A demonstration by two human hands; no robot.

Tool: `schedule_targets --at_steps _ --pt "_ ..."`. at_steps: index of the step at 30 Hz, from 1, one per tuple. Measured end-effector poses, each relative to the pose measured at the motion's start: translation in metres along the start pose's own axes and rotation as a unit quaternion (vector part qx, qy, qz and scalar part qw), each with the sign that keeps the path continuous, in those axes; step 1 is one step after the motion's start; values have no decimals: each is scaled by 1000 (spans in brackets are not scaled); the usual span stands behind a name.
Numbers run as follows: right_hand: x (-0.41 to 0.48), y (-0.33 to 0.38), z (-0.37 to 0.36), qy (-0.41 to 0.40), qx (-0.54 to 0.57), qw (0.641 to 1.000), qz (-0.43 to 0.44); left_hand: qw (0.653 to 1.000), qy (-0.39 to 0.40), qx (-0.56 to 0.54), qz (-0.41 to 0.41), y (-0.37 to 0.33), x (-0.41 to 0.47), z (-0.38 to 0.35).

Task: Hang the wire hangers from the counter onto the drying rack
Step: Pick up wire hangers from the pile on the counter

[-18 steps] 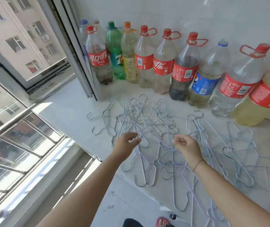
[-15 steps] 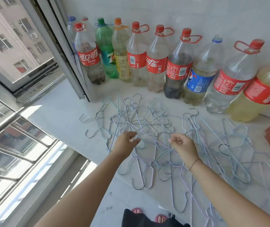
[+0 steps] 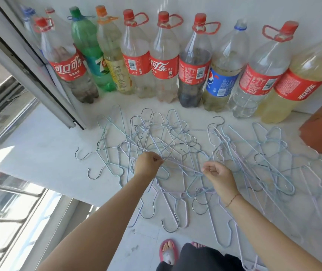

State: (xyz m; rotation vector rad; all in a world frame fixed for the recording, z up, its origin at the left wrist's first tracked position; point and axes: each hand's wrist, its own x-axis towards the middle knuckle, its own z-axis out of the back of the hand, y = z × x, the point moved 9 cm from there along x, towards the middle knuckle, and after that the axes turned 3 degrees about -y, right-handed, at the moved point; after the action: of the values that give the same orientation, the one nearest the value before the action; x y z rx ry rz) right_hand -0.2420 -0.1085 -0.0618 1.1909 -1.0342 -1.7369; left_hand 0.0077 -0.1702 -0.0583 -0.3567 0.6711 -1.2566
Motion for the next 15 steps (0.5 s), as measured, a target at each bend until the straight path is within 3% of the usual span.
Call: schedule_targets --at_steps 7,15 --pt "-6 7 -58 65 45 996 -47 996 21 -66 -55 -2 -2 21" --pt "-22 -1 -139 164 91 966 -179 967 -78 -245 0 11 -6 75"
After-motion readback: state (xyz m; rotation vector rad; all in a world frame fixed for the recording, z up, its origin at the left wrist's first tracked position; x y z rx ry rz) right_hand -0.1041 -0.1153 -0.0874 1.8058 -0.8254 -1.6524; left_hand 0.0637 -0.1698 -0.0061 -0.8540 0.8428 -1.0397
